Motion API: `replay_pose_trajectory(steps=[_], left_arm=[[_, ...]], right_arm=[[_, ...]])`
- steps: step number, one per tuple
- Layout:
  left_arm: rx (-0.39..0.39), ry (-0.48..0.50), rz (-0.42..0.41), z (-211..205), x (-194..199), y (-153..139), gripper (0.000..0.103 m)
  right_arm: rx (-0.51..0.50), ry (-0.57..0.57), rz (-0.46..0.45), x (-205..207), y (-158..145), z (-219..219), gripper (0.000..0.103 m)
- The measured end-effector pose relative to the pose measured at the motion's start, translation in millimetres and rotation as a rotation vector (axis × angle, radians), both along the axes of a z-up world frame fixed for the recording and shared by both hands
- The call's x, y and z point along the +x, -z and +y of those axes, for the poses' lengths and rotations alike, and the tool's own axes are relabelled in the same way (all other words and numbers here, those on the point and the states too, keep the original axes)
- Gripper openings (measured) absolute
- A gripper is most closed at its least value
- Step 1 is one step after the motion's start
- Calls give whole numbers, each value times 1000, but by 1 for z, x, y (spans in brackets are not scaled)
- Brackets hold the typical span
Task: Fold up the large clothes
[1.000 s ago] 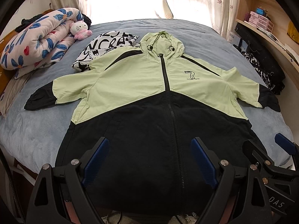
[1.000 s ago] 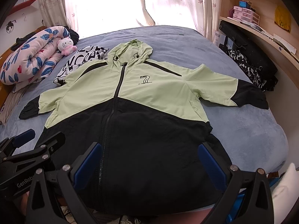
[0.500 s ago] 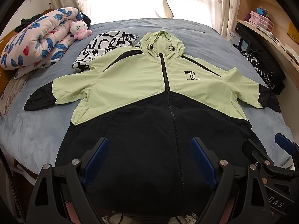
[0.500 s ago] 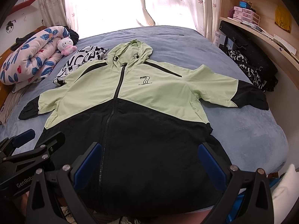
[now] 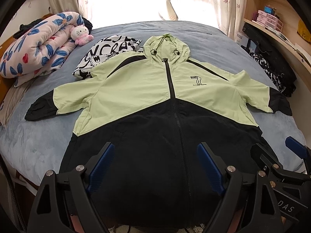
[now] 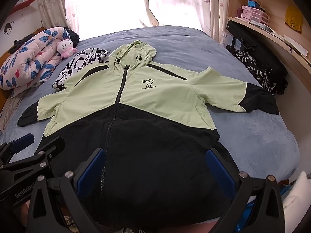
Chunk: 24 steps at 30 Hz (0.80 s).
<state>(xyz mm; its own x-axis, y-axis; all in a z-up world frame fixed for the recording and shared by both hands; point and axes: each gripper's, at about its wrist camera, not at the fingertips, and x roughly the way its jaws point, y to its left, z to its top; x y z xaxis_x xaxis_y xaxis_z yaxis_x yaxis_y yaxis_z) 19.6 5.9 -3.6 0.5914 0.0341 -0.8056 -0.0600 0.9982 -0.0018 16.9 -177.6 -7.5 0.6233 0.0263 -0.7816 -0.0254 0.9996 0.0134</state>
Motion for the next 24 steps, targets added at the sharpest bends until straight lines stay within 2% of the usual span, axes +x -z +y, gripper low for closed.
replay_pose_trajectory(steps=[8,9,14,19,20,24], left_arm=[[7,-1,-2,-2,9,-3,85],[9,0,-4,-2,10,-4,85],[-4,15,12,-3,21,-10,86],[-39,48,-9,-7,36,-29,86],[-40,59,-18,-9,39,-34,86],[-55,135,-63,-24,56,-63,86]], right_arm=[[-15,2,-15,2,4,6,103],[-13,2,-15,5,-8,-1,103],[-29,-6,-26,10,-19,-2,103],[-73,-20,-57,16,-48,-4,103],[-83,-21,-63,27,-54,-8,103],[-150,-39,-144,40,-94,-19,103]])
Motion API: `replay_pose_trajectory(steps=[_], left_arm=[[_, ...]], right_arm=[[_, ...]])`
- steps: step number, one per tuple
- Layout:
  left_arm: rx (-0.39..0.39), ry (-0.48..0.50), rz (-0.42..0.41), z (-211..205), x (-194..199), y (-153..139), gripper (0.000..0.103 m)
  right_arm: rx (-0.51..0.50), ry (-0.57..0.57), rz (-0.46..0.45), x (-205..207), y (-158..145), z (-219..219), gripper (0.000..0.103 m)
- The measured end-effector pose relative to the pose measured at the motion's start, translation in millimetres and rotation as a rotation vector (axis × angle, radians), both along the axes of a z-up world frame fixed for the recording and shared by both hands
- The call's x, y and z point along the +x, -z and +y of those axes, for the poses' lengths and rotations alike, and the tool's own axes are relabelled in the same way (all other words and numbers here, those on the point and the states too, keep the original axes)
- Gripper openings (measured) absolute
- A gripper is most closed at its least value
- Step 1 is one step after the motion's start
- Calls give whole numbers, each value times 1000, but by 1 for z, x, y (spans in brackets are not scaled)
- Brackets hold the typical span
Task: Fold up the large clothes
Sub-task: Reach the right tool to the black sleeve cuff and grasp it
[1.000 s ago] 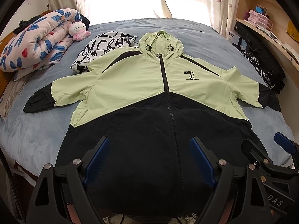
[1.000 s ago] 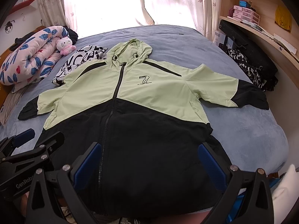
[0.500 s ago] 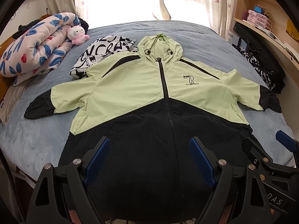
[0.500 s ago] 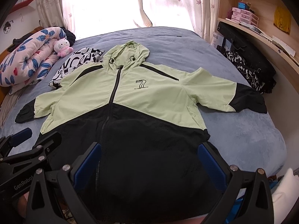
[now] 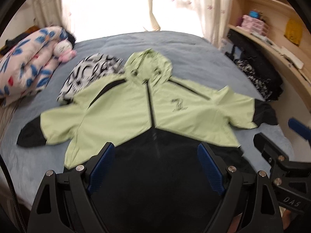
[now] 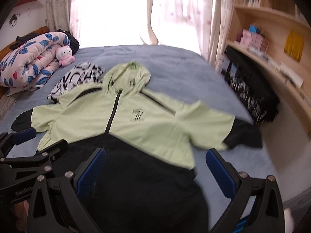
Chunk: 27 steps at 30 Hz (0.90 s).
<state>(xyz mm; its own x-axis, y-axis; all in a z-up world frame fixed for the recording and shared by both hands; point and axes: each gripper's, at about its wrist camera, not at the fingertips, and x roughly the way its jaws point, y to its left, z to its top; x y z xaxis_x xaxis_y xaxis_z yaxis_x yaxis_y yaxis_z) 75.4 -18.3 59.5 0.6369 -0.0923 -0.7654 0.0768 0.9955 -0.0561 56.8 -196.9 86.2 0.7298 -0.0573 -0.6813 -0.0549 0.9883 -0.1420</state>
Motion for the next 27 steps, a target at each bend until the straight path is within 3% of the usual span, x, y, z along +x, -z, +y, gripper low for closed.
replay_pose_trajectory(steps=[3,5,7,9,11,14,19,23,27], left_arm=[[-28,65,-39,-12,13,-18,86],[-26,106,-100,-23,21,-32,86],[-14,112,-153,-33,29,-44,86],[-20,121,-200,-44,39,-54,86],[-81,142,-210,-55,53,-62,87],[-151,164,-171,-75,83,-63,87],[-117,178,-137,-126,136,-41,87],[-173,197,-7,-158,174,6,87],[-117,197,52,-199,197,62,87]], right_arm=[[-43,25,-75,4,-26,-19,103],[-20,49,-116,7,-41,-39,103],[-14,122,-145,17,-54,-59,103],[-81,235,-206,22,-65,-85,103],[-118,285,-225,31,-69,-106,103],[-59,292,-174,50,-62,-146,103],[72,324,1,97,-21,-226,103],[228,389,134,120,30,-292,101],[407,474,248,133,85,-353,87]])
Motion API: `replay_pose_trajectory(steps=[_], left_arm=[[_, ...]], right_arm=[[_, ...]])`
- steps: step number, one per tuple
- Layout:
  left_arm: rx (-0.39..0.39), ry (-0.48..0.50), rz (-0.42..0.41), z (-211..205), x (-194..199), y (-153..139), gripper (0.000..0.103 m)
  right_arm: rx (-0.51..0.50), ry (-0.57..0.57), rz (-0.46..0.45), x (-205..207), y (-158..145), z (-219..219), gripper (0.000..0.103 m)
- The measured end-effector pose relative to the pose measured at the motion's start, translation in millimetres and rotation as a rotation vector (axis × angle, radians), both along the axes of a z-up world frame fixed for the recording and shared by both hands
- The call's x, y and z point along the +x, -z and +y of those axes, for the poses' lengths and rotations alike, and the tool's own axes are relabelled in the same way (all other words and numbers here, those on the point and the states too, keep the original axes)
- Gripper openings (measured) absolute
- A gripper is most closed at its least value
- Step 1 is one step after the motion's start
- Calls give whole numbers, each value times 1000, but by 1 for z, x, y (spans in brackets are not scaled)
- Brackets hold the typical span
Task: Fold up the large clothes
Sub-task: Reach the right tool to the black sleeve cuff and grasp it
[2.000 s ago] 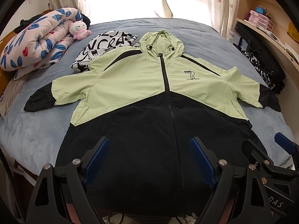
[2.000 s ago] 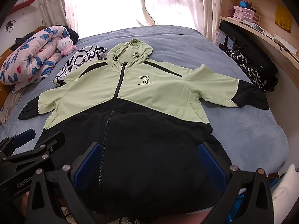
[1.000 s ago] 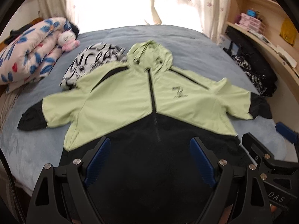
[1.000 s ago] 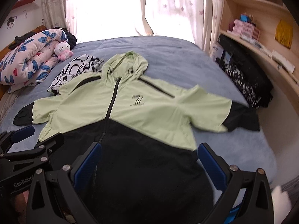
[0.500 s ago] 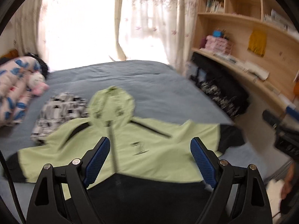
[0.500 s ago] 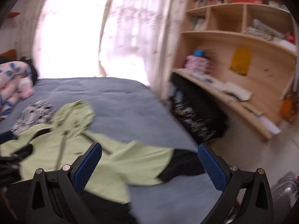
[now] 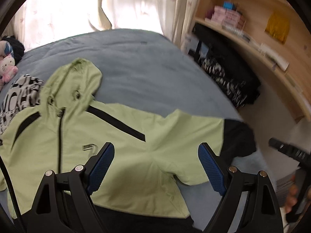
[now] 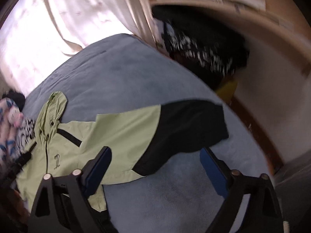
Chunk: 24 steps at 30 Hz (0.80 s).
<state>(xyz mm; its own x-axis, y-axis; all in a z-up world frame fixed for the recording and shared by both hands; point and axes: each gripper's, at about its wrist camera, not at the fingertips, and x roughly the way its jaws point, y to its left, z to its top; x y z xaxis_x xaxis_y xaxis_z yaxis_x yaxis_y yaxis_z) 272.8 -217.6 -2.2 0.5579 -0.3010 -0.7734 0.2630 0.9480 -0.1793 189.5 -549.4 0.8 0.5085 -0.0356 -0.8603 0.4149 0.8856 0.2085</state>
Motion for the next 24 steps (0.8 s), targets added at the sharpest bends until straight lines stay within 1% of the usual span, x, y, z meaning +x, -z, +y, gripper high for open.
replay_pose_trajectory(steps=[1,3,4,5,7,8,9,10,11,13,15,17,20,22,23,24], left_arm=[[28,4,10,-14,7,16,87],[61,13,14,-31,11,39,87],[72,21,22,-42,15,52,87],[74,25,27,-46,17,60,87],[71,33,42,-62,24,78,87],[70,37,43,-66,25,83,87],[77,39,45,-72,27,88,87],[88,44,44,-79,29,93,87],[95,50,44,-84,30,97,87],[105,62,42,-93,32,103,87],[106,78,39,-99,31,106,87],[112,84,37,-102,31,108,87],[111,93,44,-101,30,110,87],[104,87,54,-99,31,111,87],[100,82,62,-97,32,112,87],[92,75,72,-94,33,112,87]], right_arm=[[20,18,22,4,12,-13,87],[37,48,71,12,36,-35,87],[36,65,90,16,46,-45,86],[35,82,102,19,55,-54,85],[49,108,116,24,72,-69,77],[54,121,124,26,79,-76,71],[62,135,131,28,86,-82,68],[64,144,138,28,89,-85,68],[60,154,149,28,100,-98,68],[51,172,177,31,112,-105,68],[71,185,189,34,124,-109,68],[42,190,209,37,134,-109,69],[15,212,209,40,140,-105,77],[-2,227,212,40,140,-103,77],[-25,225,218,42,139,-100,72],[-47,216,213,44,137,-97,56]])
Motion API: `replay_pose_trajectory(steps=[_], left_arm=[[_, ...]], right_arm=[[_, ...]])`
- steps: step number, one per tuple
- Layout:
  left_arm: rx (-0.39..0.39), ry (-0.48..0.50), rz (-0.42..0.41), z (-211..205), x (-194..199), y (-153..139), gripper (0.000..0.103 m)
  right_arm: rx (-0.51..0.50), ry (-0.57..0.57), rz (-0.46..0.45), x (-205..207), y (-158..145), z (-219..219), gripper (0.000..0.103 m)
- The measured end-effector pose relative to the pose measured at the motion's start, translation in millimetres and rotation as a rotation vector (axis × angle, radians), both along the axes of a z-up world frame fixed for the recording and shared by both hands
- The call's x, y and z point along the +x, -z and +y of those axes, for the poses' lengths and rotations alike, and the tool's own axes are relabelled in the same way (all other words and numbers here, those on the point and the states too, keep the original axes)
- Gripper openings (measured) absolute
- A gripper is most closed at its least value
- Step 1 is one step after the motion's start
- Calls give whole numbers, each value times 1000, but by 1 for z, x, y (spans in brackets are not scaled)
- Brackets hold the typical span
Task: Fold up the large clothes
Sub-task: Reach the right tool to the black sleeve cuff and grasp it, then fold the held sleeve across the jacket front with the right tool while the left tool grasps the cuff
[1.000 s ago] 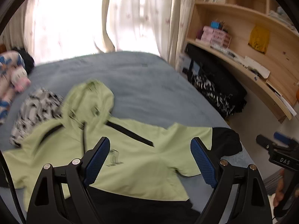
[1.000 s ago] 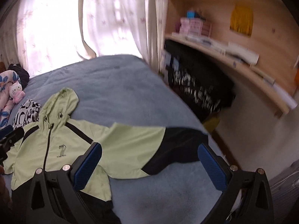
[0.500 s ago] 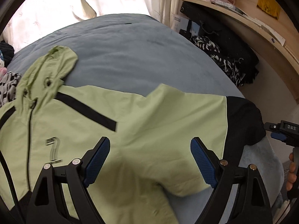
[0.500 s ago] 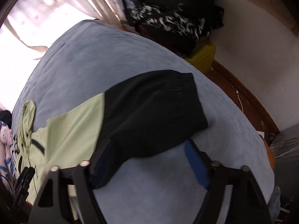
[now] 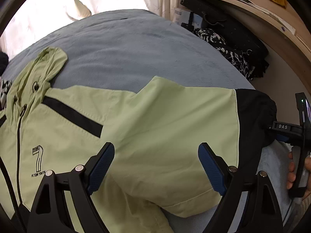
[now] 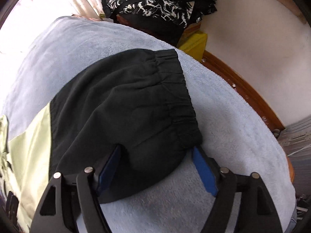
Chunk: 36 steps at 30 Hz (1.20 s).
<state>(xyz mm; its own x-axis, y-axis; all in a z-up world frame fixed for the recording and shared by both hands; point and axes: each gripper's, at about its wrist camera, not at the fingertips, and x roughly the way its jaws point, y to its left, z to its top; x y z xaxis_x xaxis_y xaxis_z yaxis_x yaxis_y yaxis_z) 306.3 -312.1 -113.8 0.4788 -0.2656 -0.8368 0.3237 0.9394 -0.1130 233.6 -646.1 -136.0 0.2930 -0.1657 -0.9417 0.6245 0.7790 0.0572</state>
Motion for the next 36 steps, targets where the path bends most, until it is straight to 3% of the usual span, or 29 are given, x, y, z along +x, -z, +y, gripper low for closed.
replay_pose_trajectory(steps=[1,2,3,6,9,13,16,19,21,23,27,29,32,36], left_arm=[[-17,-10,13,4,1,-1,87],[-25,-16,19,8,1,-2,87],[-36,-23,24,12,0,-4,87],[-42,-32,2,29,-5,-17,87],[-50,-52,-50,57,-13,-38,87],[-69,-115,-91,115,-25,-64,87],[-106,-168,-88,166,-33,-76,87],[-126,-197,-81,206,-41,-76,87],[-126,-209,-62,229,-44,-69,87],[-143,-215,-9,250,-44,-53,87],[-263,-182,127,268,-39,-21,86],[-357,-174,201,271,-32,-6,80],[-484,-151,295,266,-22,17,70],[-574,-123,385,245,-12,44,68]], right_arm=[[-18,-15,-5,2,-3,3,43],[-10,-24,-19,3,-7,6,21],[-8,-29,-26,5,-10,8,12],[-92,-68,-80,7,-39,30,8],[-138,-169,-204,8,-89,76,8],[-130,-404,-340,9,-147,169,8],[-77,-601,-371,8,-159,255,9],[-23,-752,-320,3,-134,334,19],[-3,-816,-275,-6,-109,371,52],[8,-836,-244,-10,-85,389,57],[142,-770,-250,-35,-62,392,57],[189,-698,-280,-43,-62,377,57],[234,-618,-318,-55,-61,361,57],[293,-554,-336,-65,-57,340,57]])
